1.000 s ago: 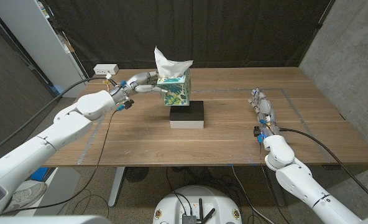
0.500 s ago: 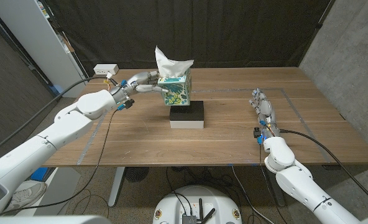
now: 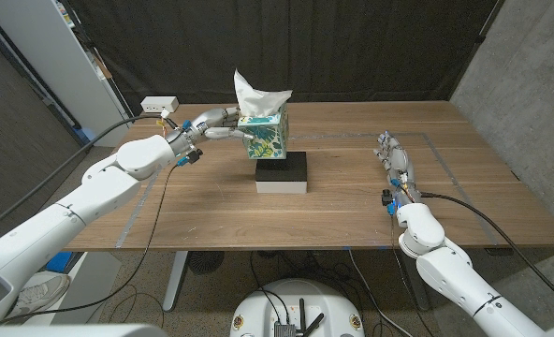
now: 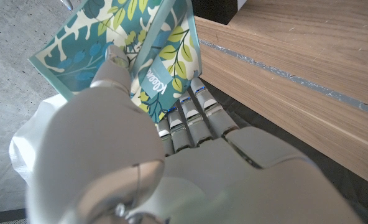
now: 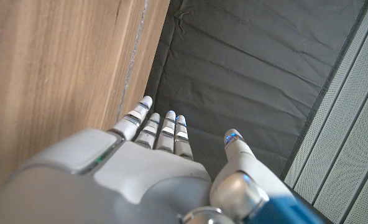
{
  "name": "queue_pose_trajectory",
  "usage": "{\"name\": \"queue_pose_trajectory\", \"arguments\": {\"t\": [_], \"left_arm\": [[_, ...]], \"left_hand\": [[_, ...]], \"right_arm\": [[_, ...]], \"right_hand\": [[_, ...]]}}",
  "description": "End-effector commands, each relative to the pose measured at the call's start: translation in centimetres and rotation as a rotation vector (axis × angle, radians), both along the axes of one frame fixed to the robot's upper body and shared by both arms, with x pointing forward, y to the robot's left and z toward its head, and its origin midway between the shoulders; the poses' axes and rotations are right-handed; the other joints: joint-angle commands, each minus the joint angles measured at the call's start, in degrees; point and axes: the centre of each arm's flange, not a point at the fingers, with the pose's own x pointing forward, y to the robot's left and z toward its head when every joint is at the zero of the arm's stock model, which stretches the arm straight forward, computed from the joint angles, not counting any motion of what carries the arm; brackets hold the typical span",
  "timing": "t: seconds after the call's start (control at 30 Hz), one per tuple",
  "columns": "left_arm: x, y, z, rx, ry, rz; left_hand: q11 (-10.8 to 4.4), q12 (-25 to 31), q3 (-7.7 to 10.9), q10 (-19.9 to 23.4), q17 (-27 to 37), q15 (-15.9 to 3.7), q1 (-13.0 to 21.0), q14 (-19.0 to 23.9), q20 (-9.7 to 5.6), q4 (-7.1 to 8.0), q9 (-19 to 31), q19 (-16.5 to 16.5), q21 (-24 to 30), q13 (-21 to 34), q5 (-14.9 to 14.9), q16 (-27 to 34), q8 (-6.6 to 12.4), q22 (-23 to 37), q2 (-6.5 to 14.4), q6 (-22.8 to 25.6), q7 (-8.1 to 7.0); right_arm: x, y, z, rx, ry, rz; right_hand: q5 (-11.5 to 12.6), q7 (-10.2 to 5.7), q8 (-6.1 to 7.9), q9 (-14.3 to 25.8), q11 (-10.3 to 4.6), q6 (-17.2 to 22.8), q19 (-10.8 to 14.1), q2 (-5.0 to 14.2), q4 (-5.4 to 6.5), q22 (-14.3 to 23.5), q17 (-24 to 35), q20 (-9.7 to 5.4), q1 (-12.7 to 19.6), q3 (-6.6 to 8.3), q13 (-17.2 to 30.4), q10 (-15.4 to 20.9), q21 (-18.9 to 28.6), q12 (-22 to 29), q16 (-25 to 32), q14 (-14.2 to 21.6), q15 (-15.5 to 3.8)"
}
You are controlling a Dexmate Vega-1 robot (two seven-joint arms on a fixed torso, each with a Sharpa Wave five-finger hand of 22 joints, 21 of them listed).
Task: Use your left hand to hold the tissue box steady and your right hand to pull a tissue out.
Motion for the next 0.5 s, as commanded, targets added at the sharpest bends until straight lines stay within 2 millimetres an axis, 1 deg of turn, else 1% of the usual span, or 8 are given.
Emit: {"name": "queue_pose_trajectory", "arguments": {"t": [0.03, 0.2, 0.5], "left_arm": [[0.1, 0.0, -0.2, 0.000, 0.004, 0.000], [0.1, 0.0, -0.2, -0.003, 0.004, -0.002], [0.2, 0.0, -0.2, -0.001, 0.001, 0.000]], "left_hand": [[-0.18, -0.18, 0.46, 0.54, 0.23, -6.45, -0.11, 0.49, -0.44, -0.10, 0.04, 0.22, -0.26, 0.33, 0.45, -0.07, 0.43, 0.16, 0.34, 0.41, -0.08], [-0.21, -0.25, 0.49, 0.50, 0.27, -6.49, -0.13, 0.45, -0.45, -0.10, 0.05, 0.17, -0.32, 0.38, 0.45, -0.07, 0.45, 0.16, 0.37, 0.38, -0.06], [-0.18, -0.36, 0.60, 0.46, 0.28, -6.36, -0.27, 0.43, -0.46, -0.06, 0.06, 0.17, -0.40, 0.48, 0.45, -0.14, 0.47, 0.16, 0.44, 0.29, -0.02]], "right_arm": [[-0.3, 0.3, 1.7, -0.023, 0.003, 0.023], [-0.4, 0.5, 2.3, -0.019, 0.012, 0.028], [-0.8, 0.7, 3.2, -0.022, 0.013, 0.034]], "right_hand": [[-0.25, 0.60, 0.16, 0.27, 0.59, 0.21, 0.41, 0.82, -0.25, 0.29, 0.18, 0.62, 0.38, 0.06, 0.26, 0.11, 0.07, -0.07, 0.34, 0.07, 0.51], [-0.30, 0.73, 0.15, 0.27, 0.99, 0.16, 0.45, 0.87, -0.16, 0.30, 0.26, 0.61, 0.23, 0.00, 0.26, 0.11, 0.08, -0.06, 0.37, -0.01, 0.53], [-0.34, 0.88, 0.14, 0.28, 1.20, 0.12, 0.63, 1.10, 0.12, 0.31, 0.44, 0.67, -0.07, -0.05, 0.27, 0.07, 0.15, -0.06, 0.49, 0.04, 0.86]]}}
